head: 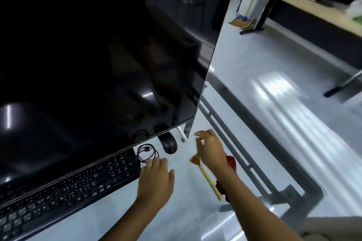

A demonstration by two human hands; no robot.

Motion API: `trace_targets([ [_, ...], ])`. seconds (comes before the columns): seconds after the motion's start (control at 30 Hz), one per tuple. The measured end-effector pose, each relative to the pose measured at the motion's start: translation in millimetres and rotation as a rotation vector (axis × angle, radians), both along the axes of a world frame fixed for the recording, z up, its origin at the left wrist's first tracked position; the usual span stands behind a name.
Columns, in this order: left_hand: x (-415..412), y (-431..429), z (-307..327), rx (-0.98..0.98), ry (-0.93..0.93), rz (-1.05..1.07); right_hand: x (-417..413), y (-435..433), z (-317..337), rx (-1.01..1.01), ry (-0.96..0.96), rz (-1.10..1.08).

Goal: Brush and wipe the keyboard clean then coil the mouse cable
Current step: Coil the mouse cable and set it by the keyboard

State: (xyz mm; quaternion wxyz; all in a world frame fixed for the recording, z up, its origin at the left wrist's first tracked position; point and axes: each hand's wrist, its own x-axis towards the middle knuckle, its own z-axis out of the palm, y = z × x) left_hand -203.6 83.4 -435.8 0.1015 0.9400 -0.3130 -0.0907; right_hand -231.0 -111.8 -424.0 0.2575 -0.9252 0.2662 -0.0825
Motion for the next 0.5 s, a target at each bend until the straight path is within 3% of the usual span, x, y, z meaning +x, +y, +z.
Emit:
trace_targets([
  [0.2,-23.3,-76.7,8.7,0.008,0.361,0.05,-69.3,-92.8,-22.4,0.119,0.408,-0.3],
  [0.5,-24.9,-134.3,-12.6,0.106,0.492,0.252,-81.2,-73.8,-48.3,0.191,0.418,-0.303],
])
